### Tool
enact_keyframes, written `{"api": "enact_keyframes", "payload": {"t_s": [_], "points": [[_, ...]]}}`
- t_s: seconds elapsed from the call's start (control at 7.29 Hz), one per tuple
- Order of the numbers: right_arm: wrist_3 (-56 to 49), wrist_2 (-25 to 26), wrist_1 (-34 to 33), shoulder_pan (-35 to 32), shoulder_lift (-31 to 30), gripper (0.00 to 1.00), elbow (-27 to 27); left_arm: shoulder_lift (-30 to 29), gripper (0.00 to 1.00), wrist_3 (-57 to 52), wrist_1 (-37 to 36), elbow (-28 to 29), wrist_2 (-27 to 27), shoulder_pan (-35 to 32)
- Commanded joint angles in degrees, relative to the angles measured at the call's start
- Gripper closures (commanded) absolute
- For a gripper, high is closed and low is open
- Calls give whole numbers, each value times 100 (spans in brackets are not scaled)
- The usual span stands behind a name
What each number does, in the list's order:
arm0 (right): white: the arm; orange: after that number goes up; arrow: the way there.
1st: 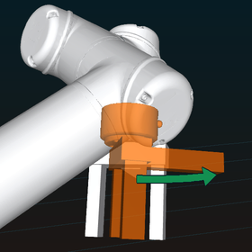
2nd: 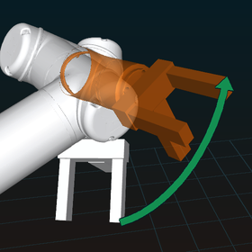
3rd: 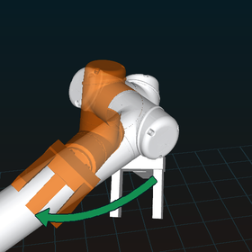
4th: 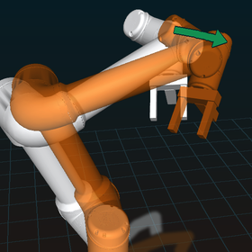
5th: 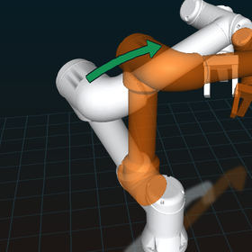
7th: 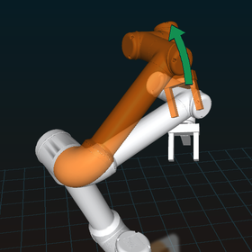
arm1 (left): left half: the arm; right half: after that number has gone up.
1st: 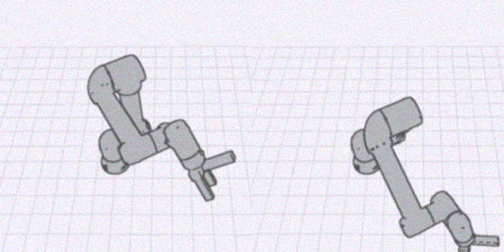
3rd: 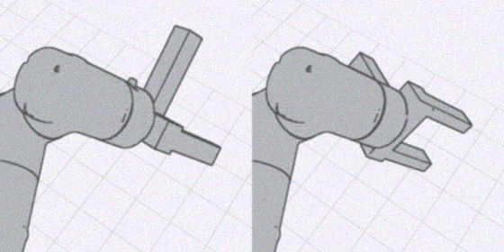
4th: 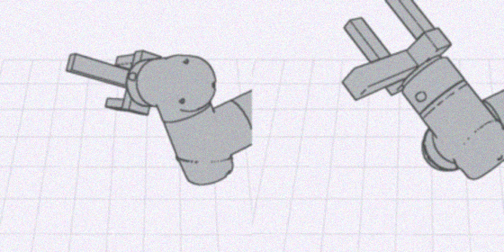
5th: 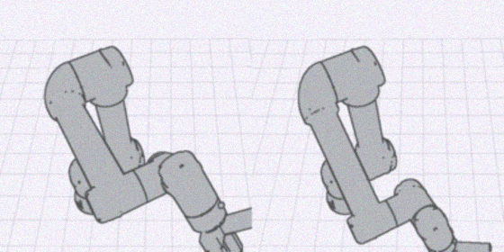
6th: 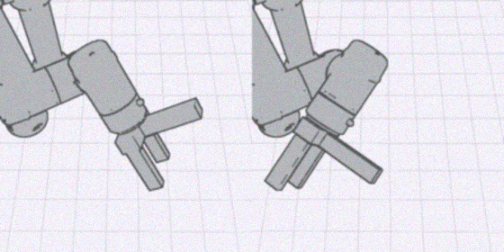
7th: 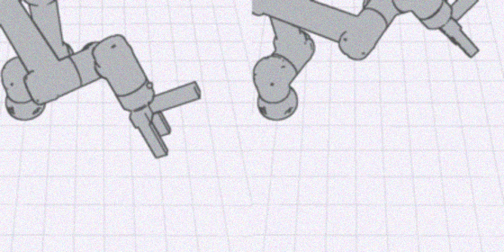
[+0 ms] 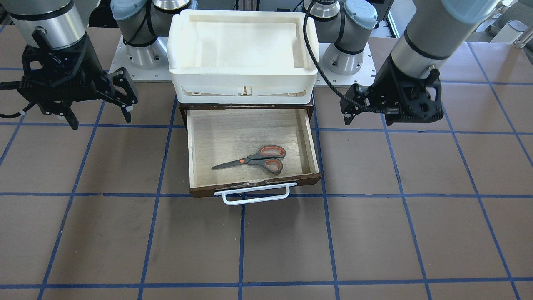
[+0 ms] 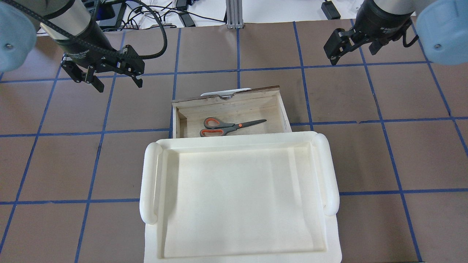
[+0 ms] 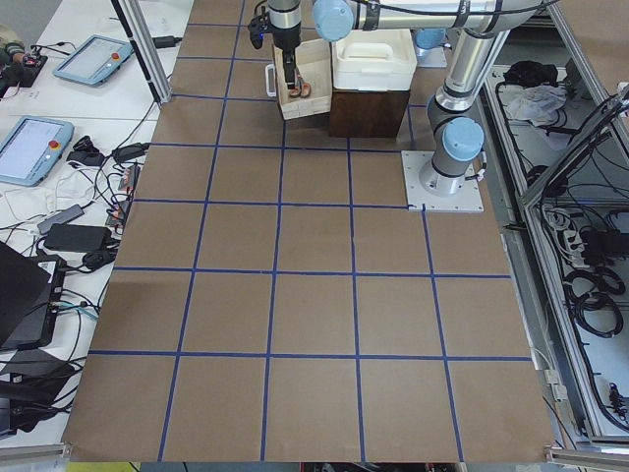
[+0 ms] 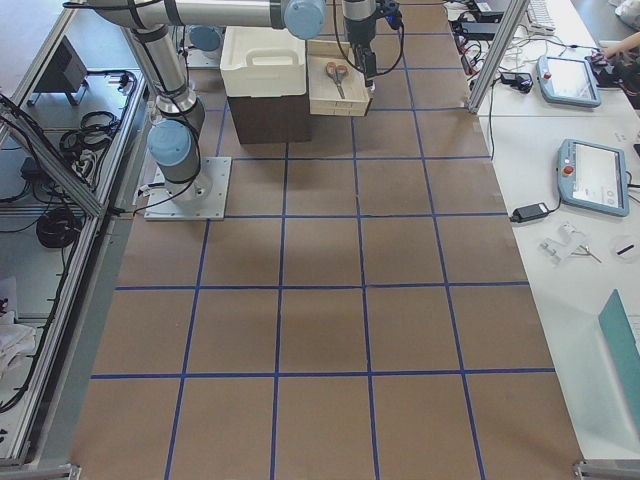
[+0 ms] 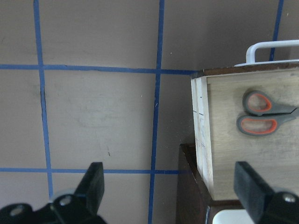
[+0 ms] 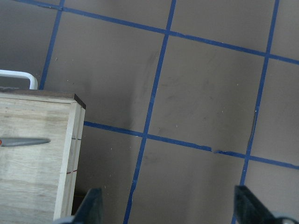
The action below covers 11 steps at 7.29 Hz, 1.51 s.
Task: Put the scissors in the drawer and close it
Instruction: 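Raise the right gripper out of the drawer and withdraw it, then reach the left gripper over the drawer toward its white handle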
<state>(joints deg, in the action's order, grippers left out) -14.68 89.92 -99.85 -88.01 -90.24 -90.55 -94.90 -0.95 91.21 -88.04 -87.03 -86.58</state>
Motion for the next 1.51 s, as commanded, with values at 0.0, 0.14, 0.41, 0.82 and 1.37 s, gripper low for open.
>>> {"api": "enact_keyframes", "payload": {"t_s": [0.0,0.14,0.41,0.82,1.37], "points": [[201,-10,123,-6,-99,0,-156,-440,0,-256,-233,-125,1,1],[237,-10,123,-14,-99,0,-156,-668,0,-318,-905,-125,28,-8],[237,-10,106,21,-134,0,-156,-1264,0,-258,-1576,102,-42,-200],[228,-19,80,29,-125,0,-164,-2284,0,934,-1860,944,-51,-841],[176,-10,71,29,-126,0,-173,-3007,0,2639,-2755,1202,-69,-1387]]}}
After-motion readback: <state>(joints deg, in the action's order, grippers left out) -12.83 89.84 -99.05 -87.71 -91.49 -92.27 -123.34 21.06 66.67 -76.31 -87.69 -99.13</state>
